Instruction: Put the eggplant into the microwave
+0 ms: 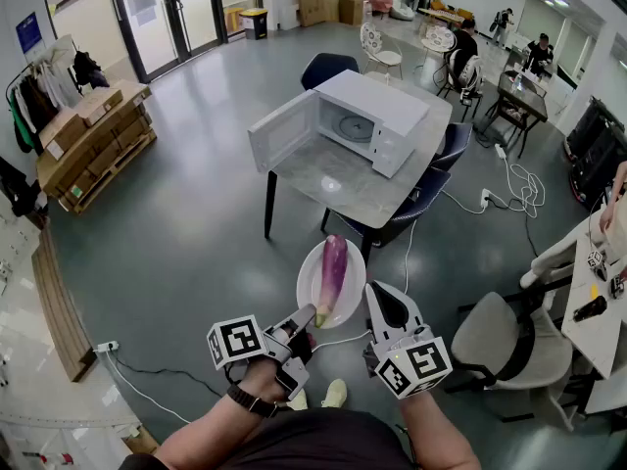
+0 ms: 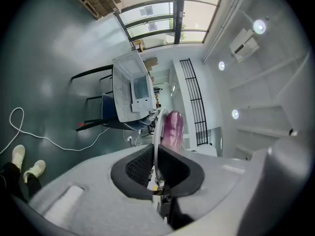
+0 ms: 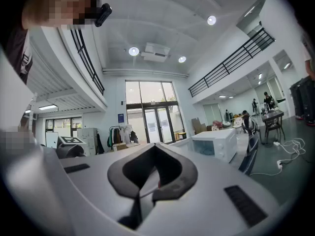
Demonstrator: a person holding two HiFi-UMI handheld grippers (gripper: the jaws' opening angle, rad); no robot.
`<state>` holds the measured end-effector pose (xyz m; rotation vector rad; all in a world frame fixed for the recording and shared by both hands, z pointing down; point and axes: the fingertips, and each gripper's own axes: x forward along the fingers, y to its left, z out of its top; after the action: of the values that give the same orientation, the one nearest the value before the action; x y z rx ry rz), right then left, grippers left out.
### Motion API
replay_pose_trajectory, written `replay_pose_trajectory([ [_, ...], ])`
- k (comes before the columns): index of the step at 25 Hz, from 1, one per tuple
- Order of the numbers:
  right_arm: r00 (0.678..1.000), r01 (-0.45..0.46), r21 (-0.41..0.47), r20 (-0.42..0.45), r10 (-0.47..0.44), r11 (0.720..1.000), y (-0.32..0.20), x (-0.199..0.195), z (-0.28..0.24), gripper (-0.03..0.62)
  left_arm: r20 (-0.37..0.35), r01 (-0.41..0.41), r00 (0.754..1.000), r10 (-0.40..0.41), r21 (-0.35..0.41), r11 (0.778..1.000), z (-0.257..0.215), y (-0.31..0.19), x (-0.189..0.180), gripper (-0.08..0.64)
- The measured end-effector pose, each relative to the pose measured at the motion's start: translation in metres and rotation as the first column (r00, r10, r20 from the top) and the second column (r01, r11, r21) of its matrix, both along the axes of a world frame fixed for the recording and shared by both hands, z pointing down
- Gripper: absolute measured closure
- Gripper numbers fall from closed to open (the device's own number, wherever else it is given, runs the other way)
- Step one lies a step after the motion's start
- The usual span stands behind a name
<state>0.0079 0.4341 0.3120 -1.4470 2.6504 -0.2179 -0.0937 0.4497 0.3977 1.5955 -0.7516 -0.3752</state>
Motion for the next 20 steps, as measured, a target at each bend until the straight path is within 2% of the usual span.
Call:
replay_pose_trajectory([
  [9,1.0,0.001,-0.01,-0.001,-0.001,1.0,-0.0059,-0.0016,0.0044,0.592,0.016,0.001,1.0,-0.001,-0.016,1.0,0.006,-0.0035,0.0006,0.535],
  [15,0.999,0.018,-0.038,0.042,-0.017,0.999,-0.0102,-0.0009,0.0088,0.592,0.016,0.007,1.0,-0.007,-0.017,1.0,0.0089,-0.0072,0.0012,0.535],
  [20,0.999,0.026,-0.04,0.045,-0.025,0.999,-0.0099,-0.0033,0.0087,0.592,0.029,0.005,1.0,-0.005,0.001,1.0,0.0098,-0.0086,0.0024,0.535],
])
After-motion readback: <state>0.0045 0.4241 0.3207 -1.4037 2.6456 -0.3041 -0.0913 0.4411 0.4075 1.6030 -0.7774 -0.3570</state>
